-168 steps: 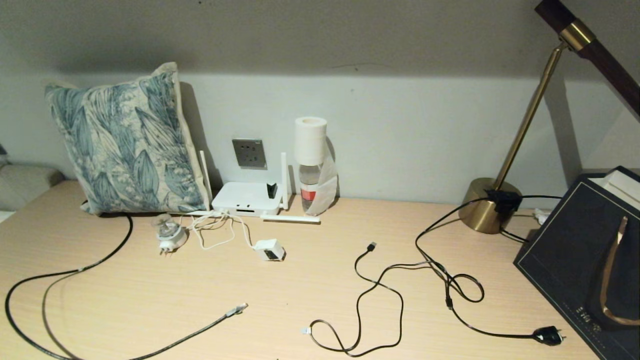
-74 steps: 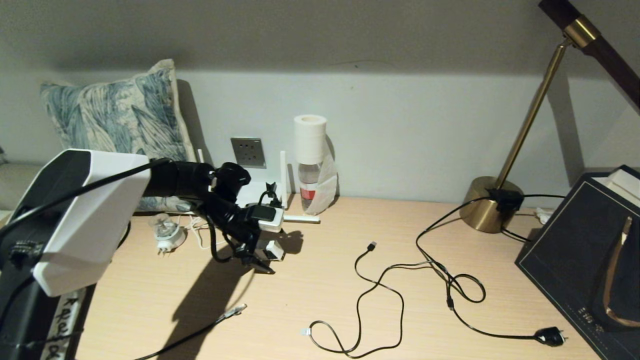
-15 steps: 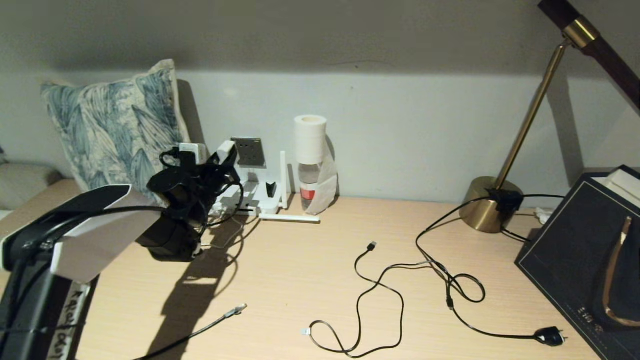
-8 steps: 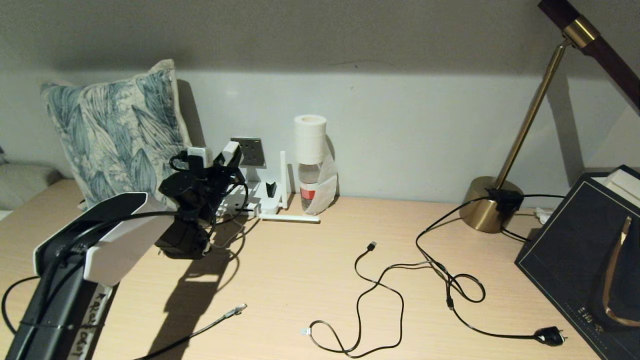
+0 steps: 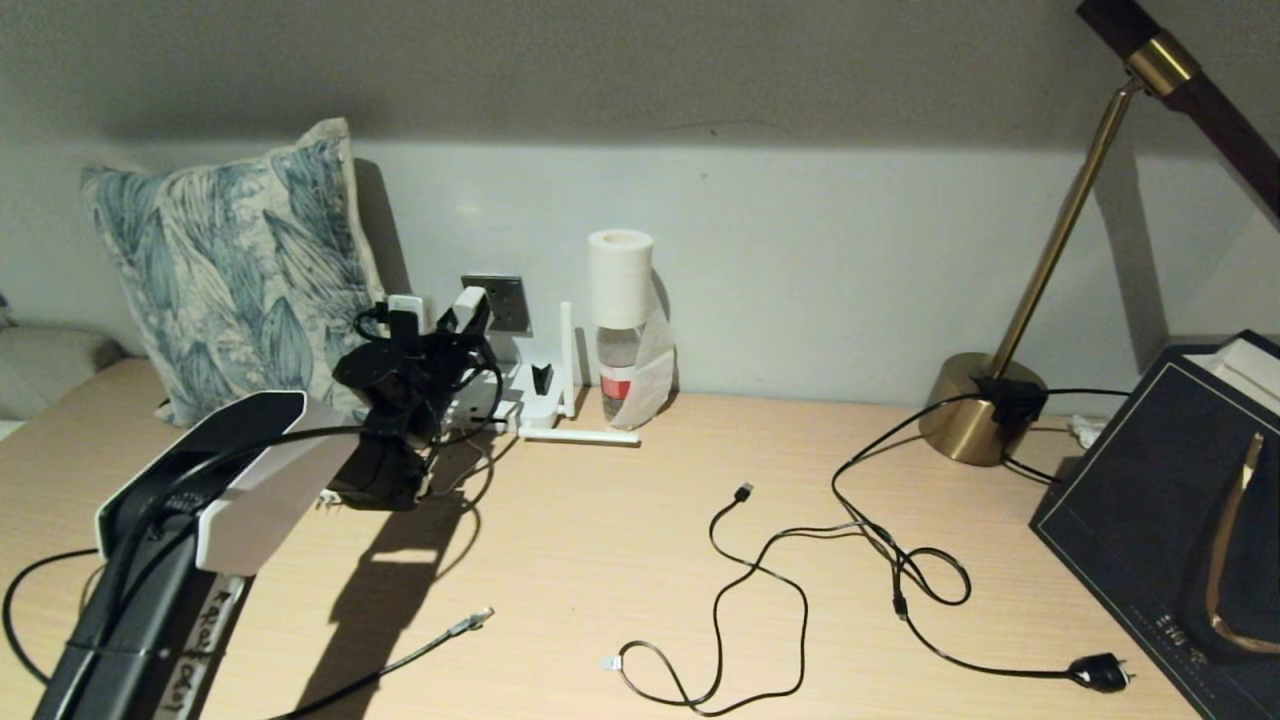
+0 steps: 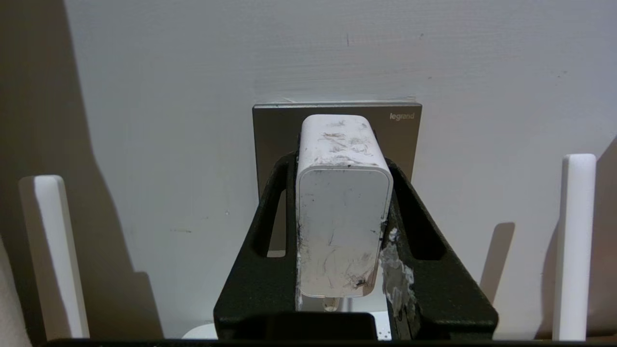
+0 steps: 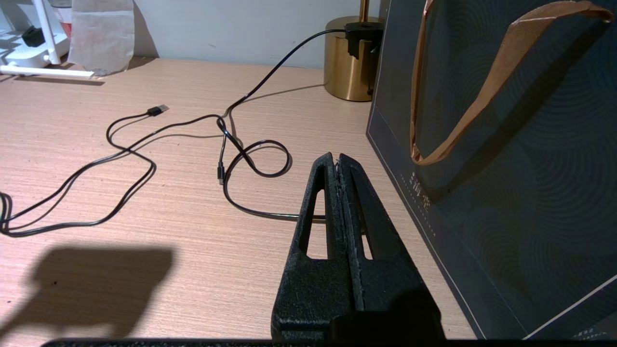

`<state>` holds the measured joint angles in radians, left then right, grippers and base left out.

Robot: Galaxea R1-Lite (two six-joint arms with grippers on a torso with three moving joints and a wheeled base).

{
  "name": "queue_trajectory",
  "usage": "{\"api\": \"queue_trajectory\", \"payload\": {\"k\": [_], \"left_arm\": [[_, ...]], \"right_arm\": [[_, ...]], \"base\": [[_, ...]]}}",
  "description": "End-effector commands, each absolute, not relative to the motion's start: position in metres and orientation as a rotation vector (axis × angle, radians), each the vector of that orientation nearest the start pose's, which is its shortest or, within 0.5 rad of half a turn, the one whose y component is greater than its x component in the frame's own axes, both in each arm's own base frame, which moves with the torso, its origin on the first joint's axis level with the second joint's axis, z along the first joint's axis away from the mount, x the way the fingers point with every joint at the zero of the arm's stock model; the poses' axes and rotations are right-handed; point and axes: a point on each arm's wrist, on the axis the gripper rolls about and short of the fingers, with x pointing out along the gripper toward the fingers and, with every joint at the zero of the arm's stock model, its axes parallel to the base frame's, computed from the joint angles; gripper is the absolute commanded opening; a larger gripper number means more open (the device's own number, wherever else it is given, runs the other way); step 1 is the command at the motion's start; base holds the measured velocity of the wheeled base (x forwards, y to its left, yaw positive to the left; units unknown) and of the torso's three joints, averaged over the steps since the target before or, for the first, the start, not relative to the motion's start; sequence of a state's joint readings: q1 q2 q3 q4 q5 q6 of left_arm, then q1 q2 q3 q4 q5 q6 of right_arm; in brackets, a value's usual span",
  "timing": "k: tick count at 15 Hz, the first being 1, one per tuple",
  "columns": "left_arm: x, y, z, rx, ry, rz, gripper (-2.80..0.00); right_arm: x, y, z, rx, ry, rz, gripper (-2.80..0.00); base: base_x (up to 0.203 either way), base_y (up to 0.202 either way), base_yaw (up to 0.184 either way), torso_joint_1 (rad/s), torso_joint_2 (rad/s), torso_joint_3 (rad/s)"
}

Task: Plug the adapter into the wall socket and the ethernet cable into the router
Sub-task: Align plug and socket

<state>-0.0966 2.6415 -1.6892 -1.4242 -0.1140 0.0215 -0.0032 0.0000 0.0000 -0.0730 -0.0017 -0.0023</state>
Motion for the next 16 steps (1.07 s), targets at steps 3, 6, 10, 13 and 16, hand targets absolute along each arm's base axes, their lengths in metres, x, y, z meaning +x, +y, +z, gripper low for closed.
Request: {"api": "queue_trajectory", "payload": {"k": [3,6,10,13,16], "left_arm": [[0.5206,-0.0530,0.0925,0.025,-0.468,-0.200,-2.80],[0.5215,-0.0530,0.0938,0.024,-0.462,-0.198,-2.80],[0.5216,-0.0530,0.0932,0.023,-0.462,-0.195,-2.80],[0.5216,-0.0524,0.0940,0.017,-0.463,-0.168,-2.80],[0.5219,-0.0524,0.0924,0.017,-0.460,-0.167,-2.80]], "right_arm": [[-0.0210,0.0000,0.0758,-0.003,-0.048,-0.005,-2.80],[-0.0210,0.0000,0.0758,-0.003,-0.048,-0.005,-2.80],[-0.0210,0.0000,0.0758,-0.003,-0.048,-0.005,-2.80],[-0.0210,0.0000,0.0758,-0.003,-0.048,-0.005,-2.80],[-0.0210,0.0000,0.0758,-0.003,-0.048,-0.005,-2.80]], "base": [[0.000,0.000,0.000,0.000,0.00,0.000],[0.000,0.000,0.000,0.000,0.00,0.000],[0.000,0.000,0.000,0.000,0.00,0.000],[0.000,0.000,0.000,0.000,0.00,0.000],[0.000,0.000,0.000,0.000,0.00,0.000]]}}
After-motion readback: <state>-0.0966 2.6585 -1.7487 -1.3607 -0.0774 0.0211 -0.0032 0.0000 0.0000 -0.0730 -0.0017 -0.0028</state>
